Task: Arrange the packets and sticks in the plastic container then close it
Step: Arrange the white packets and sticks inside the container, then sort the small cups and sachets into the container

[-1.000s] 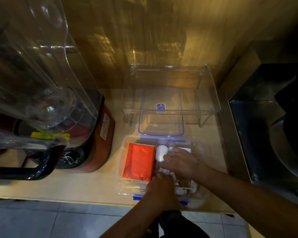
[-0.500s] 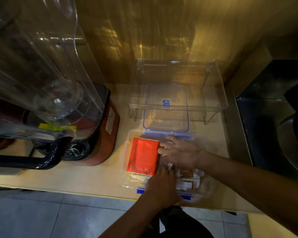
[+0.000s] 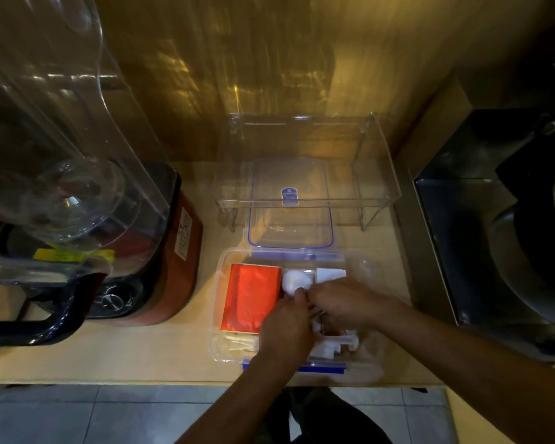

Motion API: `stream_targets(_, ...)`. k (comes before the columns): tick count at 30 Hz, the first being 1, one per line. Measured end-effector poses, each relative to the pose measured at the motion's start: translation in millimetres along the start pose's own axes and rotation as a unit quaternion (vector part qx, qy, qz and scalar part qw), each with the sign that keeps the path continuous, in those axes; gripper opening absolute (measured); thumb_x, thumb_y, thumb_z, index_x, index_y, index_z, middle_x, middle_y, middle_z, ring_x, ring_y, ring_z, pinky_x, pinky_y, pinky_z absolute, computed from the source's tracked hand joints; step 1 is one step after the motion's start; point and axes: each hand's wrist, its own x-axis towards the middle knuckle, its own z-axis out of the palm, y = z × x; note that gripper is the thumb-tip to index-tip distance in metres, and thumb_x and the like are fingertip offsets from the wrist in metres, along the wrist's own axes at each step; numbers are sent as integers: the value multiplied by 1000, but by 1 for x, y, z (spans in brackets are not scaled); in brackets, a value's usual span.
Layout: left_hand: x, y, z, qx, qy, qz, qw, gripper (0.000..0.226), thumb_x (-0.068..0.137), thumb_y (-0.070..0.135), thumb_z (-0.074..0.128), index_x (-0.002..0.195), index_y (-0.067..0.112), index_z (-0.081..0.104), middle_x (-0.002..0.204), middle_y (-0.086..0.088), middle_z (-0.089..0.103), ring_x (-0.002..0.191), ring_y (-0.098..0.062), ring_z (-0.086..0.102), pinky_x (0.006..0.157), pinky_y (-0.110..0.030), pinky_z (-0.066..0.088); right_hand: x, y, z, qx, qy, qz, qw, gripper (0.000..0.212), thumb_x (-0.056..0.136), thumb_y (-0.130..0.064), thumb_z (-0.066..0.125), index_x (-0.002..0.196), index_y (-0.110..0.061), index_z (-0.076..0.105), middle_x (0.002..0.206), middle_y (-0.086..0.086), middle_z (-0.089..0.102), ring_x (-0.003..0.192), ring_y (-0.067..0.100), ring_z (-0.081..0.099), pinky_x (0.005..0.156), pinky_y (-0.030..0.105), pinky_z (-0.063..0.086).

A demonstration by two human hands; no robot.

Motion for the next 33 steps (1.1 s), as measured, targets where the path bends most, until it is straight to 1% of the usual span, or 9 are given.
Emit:
stream_targets(5,7,-5,-1,76,-32,57,995,30,95,16,41,115,16,63,110,-7,71,100,-25,65,84,-32,45,-12,8,-4,152,-12,19,988,24,89,-23,57,111,-18,64,111,4,68,101,21,62,89,36,50)
stream_targets(8,8,-6,-4,106,-88,120,983,27,92,13,43,106,9,66,109,-12,70,100,-28,64,89,-30,43,-12,21,-11,174,17,66,982,21,92,-13,49,103,-10,66,107,10,68,99,26,61,88,38,49)
stream_targets(10,8,-6,-7,-9,-131,135,982,25,94,22,48,109,9,64,108,-11,69,97,-21,65,83,-21,45,-12,26,-12,117,12,89,989,20,89,-11,50,102,-10,66,108,11,67,99,27,61,85,39,50)
stream_targets(13,5,-1,-9,-222,-165,127,953,33,91,34,57,123,33,50,113,15,59,94,17,53,77,3,37,-9,22,-11,-22,25,89,996,25,84,-12,55,108,-13,62,116,12,64,107,30,59,81,37,48)
stream_targets(14,4,0,-8,-241,-149,125,951,36,90,36,58,124,36,48,116,18,56,97,19,51,81,5,36,-6,20,-8,-66,47,92,992,27,84,-13,56,110,-11,59,117,13,63,108,32,59,81,38,48)
stream_targets(19,6,-4,5,-135,-112,127,976,55,87,49,56,134,24,45,135,-2,55,122,-17,52,103,-34,44,4,15,2,-126,75,85,986,35,89,-15,47,123,-7,49,118,16,63,108,35,60,84,41,48)
stream_targets(24,9,-5,13,-87,-143,75,983,56,87,43,56,136,20,40,135,-5,52,120,-21,52,98,-40,47,3,16,2,-20,-51,45,997,34,90,-26,50,123,-21,56,128,8,58,116,31,54,93,38,45)
stream_targets(28,8,-5,13,-53,-144,63,986,50,89,40,52,134,20,43,133,-8,54,117,-25,54,95,-42,49,7,17,-3,1,-49,54,997,30,90,-34,52,113,-18,64,123,11,62,114,30,56,85,32,41)
stream_targets(33,7,-4,13,-41,-162,56,984,51,90,40,50,135,18,43,136,-9,52,121,-25,52,98,-41,48,3,24,-26,19,-14,38,999,9,87,-20,55,88,-17,63,97,11,61,95,28,58,70,30,38)
